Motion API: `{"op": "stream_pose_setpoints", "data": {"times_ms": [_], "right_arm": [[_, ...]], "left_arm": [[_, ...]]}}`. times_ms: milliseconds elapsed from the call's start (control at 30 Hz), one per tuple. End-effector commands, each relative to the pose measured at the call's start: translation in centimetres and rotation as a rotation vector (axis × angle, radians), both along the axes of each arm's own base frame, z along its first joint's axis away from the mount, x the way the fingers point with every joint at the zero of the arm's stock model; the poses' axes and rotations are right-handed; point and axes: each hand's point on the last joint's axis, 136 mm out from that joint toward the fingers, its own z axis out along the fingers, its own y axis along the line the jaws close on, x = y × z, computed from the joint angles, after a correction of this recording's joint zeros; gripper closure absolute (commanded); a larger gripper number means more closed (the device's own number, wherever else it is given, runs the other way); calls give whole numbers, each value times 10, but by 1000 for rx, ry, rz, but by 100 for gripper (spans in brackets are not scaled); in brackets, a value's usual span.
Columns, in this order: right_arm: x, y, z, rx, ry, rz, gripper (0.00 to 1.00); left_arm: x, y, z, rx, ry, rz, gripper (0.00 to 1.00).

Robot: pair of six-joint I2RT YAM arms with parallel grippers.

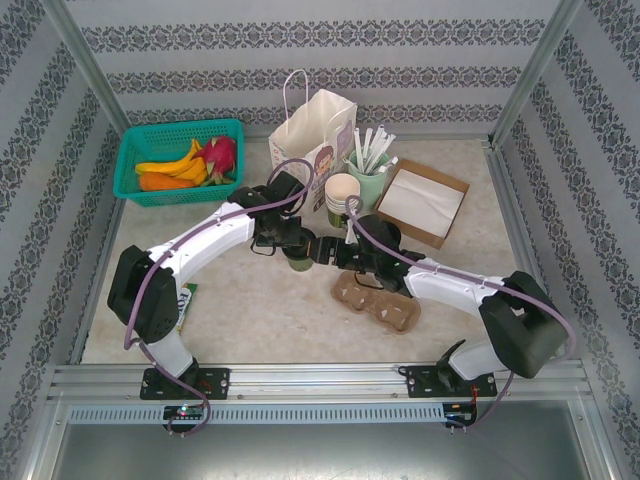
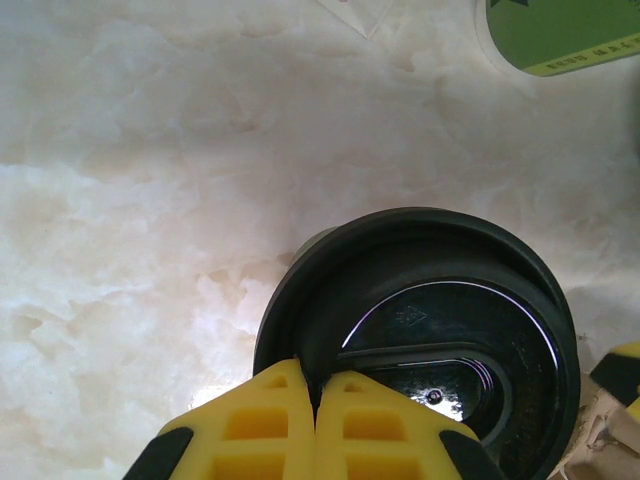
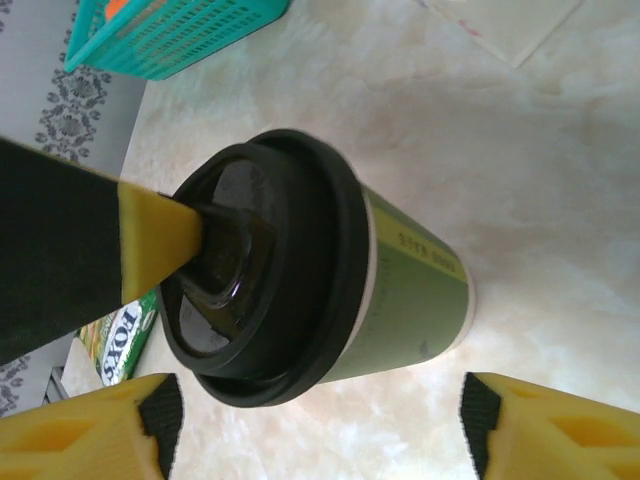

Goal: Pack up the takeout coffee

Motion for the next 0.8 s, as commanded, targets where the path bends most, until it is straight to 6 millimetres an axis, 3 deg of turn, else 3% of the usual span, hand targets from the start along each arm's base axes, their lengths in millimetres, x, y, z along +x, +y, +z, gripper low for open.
{"op": "stream_pose_setpoints", "data": {"times_ms": [0,267,600,767], "right_arm": [[-2,10,1,1,-53,58,30],[-4,23,-7,0,-33,100,38],[2,31,-8,-14,-47,91,38],[7,15,-36,-99,-4,1,44]], "left_arm": [[-10,18,-20,73,83,61,100],[-12,18,-25,75,102,75,100],[-18,17,-39,71,138,65,100],[-28,17,-56,66,183,58,100]]}}
